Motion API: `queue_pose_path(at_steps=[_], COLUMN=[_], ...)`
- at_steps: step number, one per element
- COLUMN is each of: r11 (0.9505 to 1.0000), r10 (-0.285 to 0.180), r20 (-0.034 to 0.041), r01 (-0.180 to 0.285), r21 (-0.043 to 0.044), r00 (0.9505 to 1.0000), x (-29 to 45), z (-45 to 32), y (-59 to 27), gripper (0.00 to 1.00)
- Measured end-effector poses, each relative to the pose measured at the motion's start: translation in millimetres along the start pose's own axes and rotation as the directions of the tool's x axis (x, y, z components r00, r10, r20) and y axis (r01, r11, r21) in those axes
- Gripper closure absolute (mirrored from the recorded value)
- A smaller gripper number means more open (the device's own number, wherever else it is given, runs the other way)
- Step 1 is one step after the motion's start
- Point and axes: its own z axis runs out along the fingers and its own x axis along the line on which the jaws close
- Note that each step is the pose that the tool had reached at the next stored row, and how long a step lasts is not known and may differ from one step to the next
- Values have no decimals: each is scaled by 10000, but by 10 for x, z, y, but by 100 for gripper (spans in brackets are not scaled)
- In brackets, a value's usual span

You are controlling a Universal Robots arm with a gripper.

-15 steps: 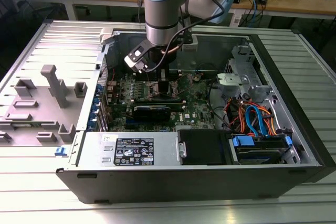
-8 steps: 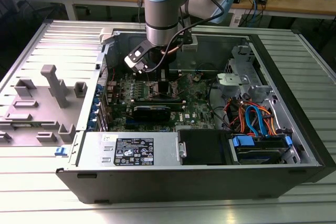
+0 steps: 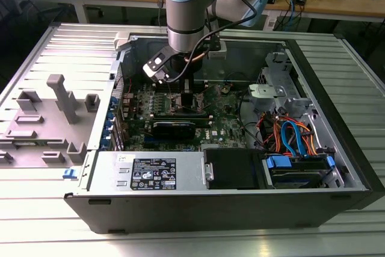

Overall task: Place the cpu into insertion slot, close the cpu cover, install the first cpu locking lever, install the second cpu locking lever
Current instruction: 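Place the cpu into insertion slot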

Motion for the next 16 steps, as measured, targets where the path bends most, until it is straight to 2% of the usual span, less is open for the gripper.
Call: queue_pose_path(at_steps=[8, 14, 16], r11=[10000, 10000, 10000], r10=[1, 2, -2], r20=[11, 4, 36], r01=[-1, -2, 2], r21=[0, -5, -3], r00=[10000, 10000, 10000], x=[1, 2, 0], z=[16, -11, -12], y=[15, 18, 18], gripper=[45, 45, 45])
